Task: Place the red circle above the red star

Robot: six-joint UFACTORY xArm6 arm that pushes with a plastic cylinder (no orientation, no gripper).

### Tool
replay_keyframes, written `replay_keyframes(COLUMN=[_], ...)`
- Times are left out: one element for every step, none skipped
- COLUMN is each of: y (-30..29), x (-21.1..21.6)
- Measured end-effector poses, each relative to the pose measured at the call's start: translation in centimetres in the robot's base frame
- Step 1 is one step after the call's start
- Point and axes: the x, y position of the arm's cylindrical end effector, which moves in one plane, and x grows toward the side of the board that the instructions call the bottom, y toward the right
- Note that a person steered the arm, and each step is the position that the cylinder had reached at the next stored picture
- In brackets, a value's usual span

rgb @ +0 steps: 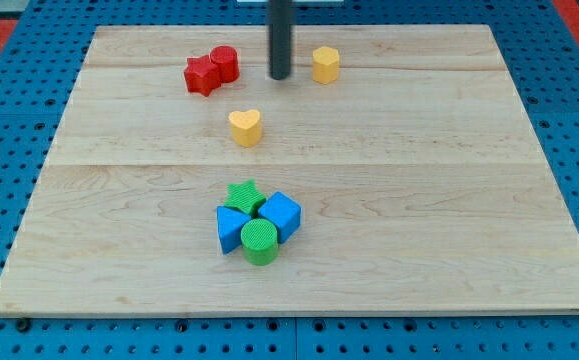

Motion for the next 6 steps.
replay_keyframes(y=[-2.6,-5.1,-4.7,-5.7,-6.2,-2.5], x=[-1.4,-1.7,-2.1,-3.0,-6.3,-5.9])
